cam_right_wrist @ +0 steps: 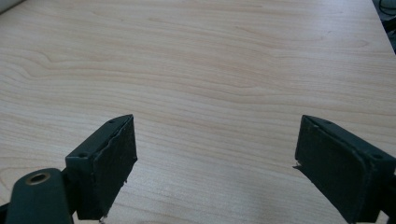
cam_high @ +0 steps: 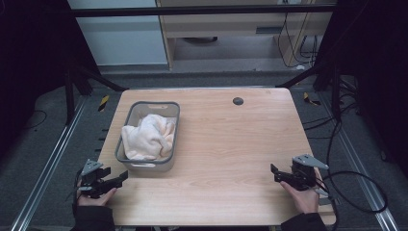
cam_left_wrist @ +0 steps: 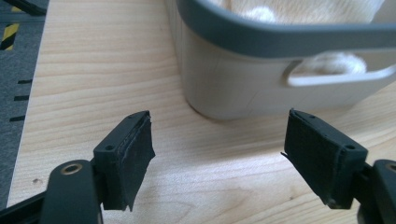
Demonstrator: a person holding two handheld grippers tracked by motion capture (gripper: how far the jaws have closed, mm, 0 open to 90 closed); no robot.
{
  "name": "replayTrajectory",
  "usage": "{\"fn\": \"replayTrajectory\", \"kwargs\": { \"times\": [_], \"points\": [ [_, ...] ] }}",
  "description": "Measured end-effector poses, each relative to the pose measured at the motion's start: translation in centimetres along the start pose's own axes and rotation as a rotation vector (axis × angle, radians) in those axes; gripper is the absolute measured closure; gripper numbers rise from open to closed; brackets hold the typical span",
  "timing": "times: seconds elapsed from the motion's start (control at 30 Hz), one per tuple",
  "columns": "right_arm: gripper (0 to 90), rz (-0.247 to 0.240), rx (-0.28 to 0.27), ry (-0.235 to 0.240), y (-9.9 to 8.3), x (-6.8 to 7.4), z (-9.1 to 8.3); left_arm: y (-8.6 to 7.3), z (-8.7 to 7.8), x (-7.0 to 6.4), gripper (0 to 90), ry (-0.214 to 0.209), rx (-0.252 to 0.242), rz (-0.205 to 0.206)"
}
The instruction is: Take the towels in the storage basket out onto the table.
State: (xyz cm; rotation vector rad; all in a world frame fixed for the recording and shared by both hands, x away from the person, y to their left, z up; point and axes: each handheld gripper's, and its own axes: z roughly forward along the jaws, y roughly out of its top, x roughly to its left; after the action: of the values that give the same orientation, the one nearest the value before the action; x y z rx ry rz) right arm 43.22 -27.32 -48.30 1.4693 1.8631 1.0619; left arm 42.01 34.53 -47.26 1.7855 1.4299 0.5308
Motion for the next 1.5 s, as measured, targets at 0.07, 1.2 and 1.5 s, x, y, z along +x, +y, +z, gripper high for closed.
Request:
{"fn": "replayTrajectory", "kwargs": {
  "times": [0.07, 1.2, 1.5],
  "points": [
    [12.7, -0.003, 0.002, 0.007, 0.0, 0.0, 0.0, 0.1, -0.2, -0.1, 22.6, -0.006, -0.007, -0.005],
    [13.7, -0.041, -0.035, 0.019, 0.5, 0.5, -0.2, 2.9, -3.3, -1.2, 24.7, -0.054, -0.135, 0.027],
    [13.9, -0.042, -0.034, 0.021, 0.5, 0.5, -0.2, 3.8, -3.7, -1.7, 26.0, -0.07, -0.149, 0.048]
  ]
}}
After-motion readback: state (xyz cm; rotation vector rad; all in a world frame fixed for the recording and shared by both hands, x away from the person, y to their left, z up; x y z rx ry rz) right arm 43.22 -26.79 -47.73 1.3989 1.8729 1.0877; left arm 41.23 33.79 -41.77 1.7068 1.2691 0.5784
